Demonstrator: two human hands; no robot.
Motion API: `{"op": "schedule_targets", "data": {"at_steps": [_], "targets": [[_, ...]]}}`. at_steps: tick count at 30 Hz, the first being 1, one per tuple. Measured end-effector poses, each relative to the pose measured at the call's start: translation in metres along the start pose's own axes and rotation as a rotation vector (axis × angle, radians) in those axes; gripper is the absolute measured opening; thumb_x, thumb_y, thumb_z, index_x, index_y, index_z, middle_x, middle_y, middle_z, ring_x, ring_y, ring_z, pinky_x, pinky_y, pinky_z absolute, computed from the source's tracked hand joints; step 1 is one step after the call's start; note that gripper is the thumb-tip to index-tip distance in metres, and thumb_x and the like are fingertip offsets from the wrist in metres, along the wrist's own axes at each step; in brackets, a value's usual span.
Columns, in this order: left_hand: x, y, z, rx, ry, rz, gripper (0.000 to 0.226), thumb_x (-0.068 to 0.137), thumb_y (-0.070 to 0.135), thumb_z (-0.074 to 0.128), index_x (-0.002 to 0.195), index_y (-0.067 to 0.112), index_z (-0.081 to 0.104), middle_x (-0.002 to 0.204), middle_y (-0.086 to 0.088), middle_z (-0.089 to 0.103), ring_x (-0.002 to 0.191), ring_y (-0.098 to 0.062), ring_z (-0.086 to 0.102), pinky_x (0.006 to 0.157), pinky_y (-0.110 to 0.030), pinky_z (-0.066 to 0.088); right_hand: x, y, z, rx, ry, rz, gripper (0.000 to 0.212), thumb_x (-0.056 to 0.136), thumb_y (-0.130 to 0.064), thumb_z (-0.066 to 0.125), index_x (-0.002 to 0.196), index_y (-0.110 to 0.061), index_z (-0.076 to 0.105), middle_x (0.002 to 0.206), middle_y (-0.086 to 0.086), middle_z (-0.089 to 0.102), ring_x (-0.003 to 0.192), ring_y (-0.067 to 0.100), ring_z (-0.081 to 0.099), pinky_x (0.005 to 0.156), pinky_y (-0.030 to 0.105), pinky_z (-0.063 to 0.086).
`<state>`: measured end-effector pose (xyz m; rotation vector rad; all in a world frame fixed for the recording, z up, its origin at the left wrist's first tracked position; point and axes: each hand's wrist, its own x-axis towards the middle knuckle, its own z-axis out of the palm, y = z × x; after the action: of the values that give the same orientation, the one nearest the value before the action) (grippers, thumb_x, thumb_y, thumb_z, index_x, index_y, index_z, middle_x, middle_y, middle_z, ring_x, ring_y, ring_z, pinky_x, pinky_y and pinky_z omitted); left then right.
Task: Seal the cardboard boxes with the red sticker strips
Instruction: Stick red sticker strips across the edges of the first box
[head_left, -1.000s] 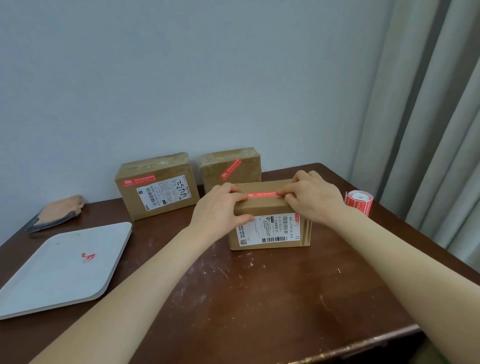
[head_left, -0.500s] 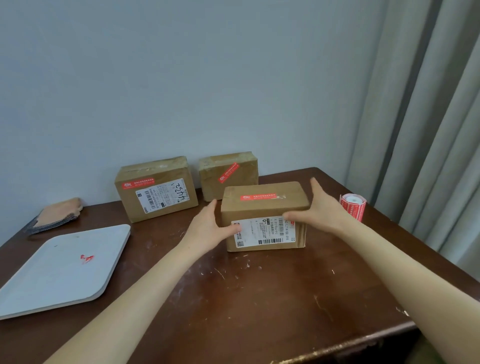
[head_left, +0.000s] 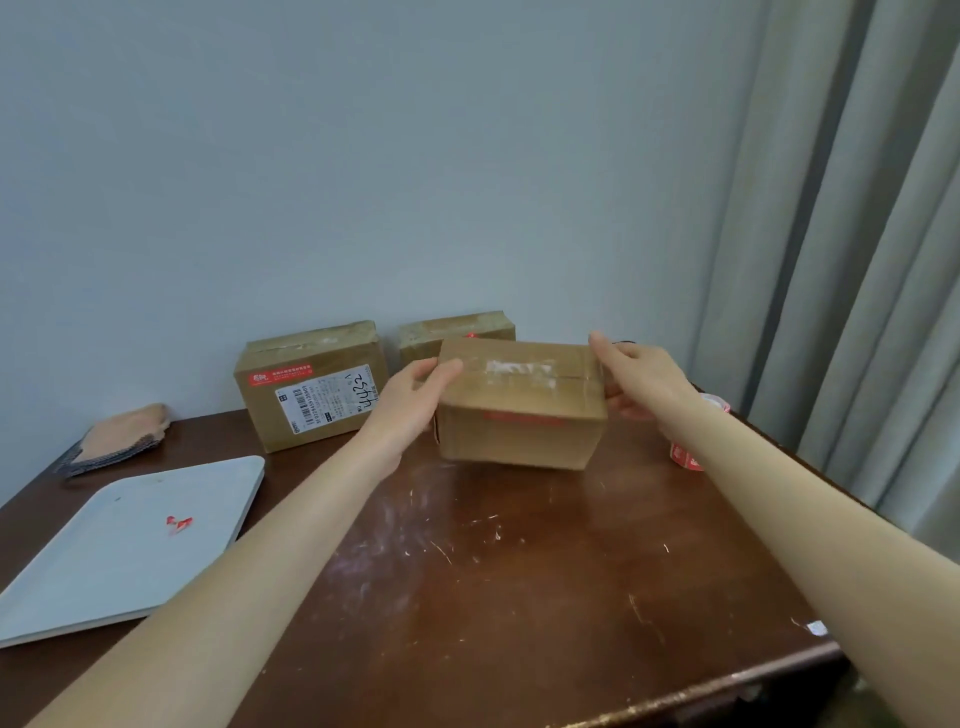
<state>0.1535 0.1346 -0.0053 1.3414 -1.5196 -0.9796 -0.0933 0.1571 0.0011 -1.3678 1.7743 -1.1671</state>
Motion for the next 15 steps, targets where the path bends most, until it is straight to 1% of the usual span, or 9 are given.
{"op": "schedule_targets", "data": {"at_steps": [2,5,6,7,8,9,11,13,15], "targets": [[0.003,0.006,0.000,-0.003,0.013,0.026,0.058,0.088,0.048,0.057,0.139,0.025,0.042,0.122,0.013,0.046,0.112,-0.008,0.043,0.097,-0.035,0.041,0.004,-0.005,-0.002,0.040,-0.036,-0.028,0.050,0.083,-0.068,0.047,0.093,-0.025,0.069,0.086,0.000,0.067,0.071,0.017,0.062,0.067,0.028,0.049],[0.005,0.008,0.001,0.075,0.036,0.073,0.054,0.090,0.035,0.058,0.140,0.024,0.042,0.125,0.007,0.052,0.110,-0.011,0.048,0.086,-0.030,0.041,0.009,-0.004,-0.002,0.017,-0.055,-0.083,0.054,0.075,-0.073,0.056,0.095,-0.025,0.071,0.090,-0.005,0.067,0.085,0.018,0.062,0.076,0.030,0.050],[0.006,0.008,0.002,0.103,0.044,0.084,0.053,0.090,0.032,0.058,0.140,0.024,0.043,0.126,0.005,0.054,0.110,-0.013,0.050,0.085,-0.029,0.042,0.009,-0.003,-0.001,-0.013,-0.072,-0.098,0.055,0.073,-0.071,0.060,0.102,-0.026,0.070,0.097,-0.006,0.068,0.089,0.017,0.062,0.074,0.028,0.049],[0.007,0.008,0.003,0.121,0.050,0.090,0.052,0.090,0.030,0.058,0.140,0.023,0.044,0.128,0.002,0.055,0.111,-0.014,0.051,0.084,-0.029,0.043,0.009,-0.002,-0.001,-0.053,-0.092,-0.109,0.062,0.071,-0.069,0.064,0.114,-0.024,0.067,0.108,-0.005,0.066,0.094,0.016,0.062,0.073,0.027,0.049],[0.008,0.007,0.004,0.126,0.054,0.094,0.051,0.090,0.029,0.058,0.139,0.022,0.045,0.129,0.000,0.056,0.112,-0.015,0.052,0.084,-0.028,0.043,0.009,-0.001,-0.002,-0.090,-0.103,-0.114,0.070,0.069,-0.066,0.069,0.123,-0.022,0.062,0.117,-0.005,0.063,0.101,0.015,0.060,0.077,0.028,0.051],[0.008,0.007,0.005,0.127,0.053,0.097,0.051,0.091,0.028,0.058,0.139,0.021,0.045,0.130,-0.001,0.056,0.112,-0.015,0.052,0.084,-0.028,0.044,0.009,0.000,-0.003,-0.132,-0.108,-0.126,0.075,0.068,-0.062,0.072,0.129,-0.021,0.057,0.123,-0.004,0.060,0.107,0.016,0.059,0.084,0.031,0.052],[0.008,0.004,0.008,0.135,0.049,0.104,0.054,0.090,0.027,0.059,0.141,0.022,0.042,0.135,-0.001,0.053,0.117,-0.016,0.050,0.090,-0.029,0.044,0.007,0.003,-0.004,-0.205,-0.096,-0.169,0.071,0.068,-0.056,0.076,0.129,-0.024,0.058,0.125,-0.004,0.059,0.113,0.016,0.056,0.096,0.037,0.049],[0.007,0.003,0.012,0.173,0.038,0.140,0.060,0.089,0.028,0.061,0.144,0.026,0.036,0.140,0.004,0.046,0.125,-0.015,0.044,0.098,-0.030,0.040,0.007,0.004,-0.005,-0.243,-0.074,-0.203,0.061,0.071,-0.054,0.075,0.124,-0.028,0.062,0.121,-0.005,0.061,0.110,0.015,0.056,0.096,0.037,0.048],[0.007,0.001,0.015,0.234,0.034,0.182,0.054,0.087,0.034,0.062,0.138,0.034,0.042,0.136,0.008,0.049,0.125,-0.014,0.044,0.102,-0.036,0.040,0.006,0.002,-0.005,-0.270,-0.071,-0.227,0.053,0.075,-0.056,0.071,0.120,-0.029,0.064,0.114,-0.005,0.061,0.105,0.014,0.056,0.093,0.036,0.048]]}}
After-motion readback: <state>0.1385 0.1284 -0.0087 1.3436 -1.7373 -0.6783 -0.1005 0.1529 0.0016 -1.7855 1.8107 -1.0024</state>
